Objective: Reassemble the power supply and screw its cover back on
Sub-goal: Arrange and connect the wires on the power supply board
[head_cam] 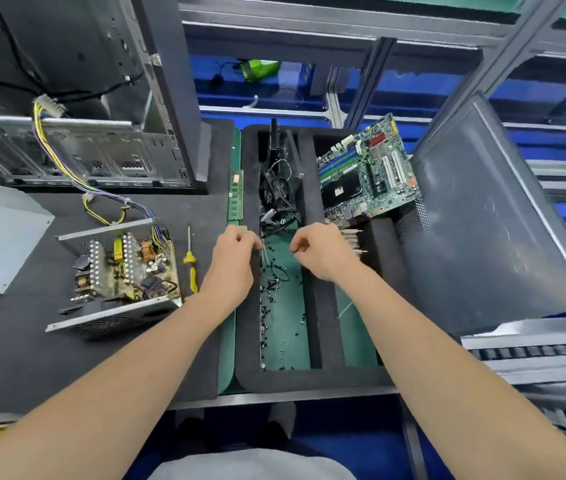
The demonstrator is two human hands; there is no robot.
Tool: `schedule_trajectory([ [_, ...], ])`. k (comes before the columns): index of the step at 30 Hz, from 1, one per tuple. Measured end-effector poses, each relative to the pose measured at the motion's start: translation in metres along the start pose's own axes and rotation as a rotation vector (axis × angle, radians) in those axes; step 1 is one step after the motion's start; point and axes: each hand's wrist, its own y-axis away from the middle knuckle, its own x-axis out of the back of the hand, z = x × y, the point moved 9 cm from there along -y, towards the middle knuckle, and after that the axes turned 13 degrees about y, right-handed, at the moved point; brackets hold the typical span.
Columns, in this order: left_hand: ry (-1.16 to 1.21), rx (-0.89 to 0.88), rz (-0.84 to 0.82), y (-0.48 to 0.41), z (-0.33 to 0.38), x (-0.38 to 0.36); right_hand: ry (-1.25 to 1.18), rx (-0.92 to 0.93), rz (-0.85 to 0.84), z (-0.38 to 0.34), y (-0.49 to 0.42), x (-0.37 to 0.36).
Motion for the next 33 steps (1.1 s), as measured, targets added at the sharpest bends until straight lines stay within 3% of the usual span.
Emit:
schedule_trajectory([
  [6,0.0,-0.004,0.031,0.004,-0.02,-0.009,0.519,0.107,-0.259,-0.034,-0.036,-0.079],
  [13,0.102,-0.037,0.045,0.005,-0.02,-0.002,0.76,0.185,-0.283,-0.033,-0.049,-0.104],
  [18,0.127,-0.037,0.036,0.006,-0.017,0.0,0.768,0.148,-0.347,-0.035,-0.046,-0.1],
  [23,0.203,0.086,-0.007,0.001,-0.011,0.009,0.396,-0.003,-0.309,-0.043,-0.05,-0.033],
  [25,0.272,0.118,0.035,-0.004,-0.002,0.026,-0.035,-0.065,-0.285,-0.044,-0.047,-0.006],
  [27,0.324,0.115,0.11,-0.009,0.009,0.054,-0.51,-0.036,-0.258,-0.06,-0.038,0.017],
  [29,0.321,0.092,0.184,-0.011,0.017,0.09,-0.814,0.027,-0.285,-0.083,-0.029,0.033],
  [33,0.343,0.042,0.255,-0.003,0.015,0.155,-1.079,0.097,-0.364,-0.131,-0.021,0.043],
])
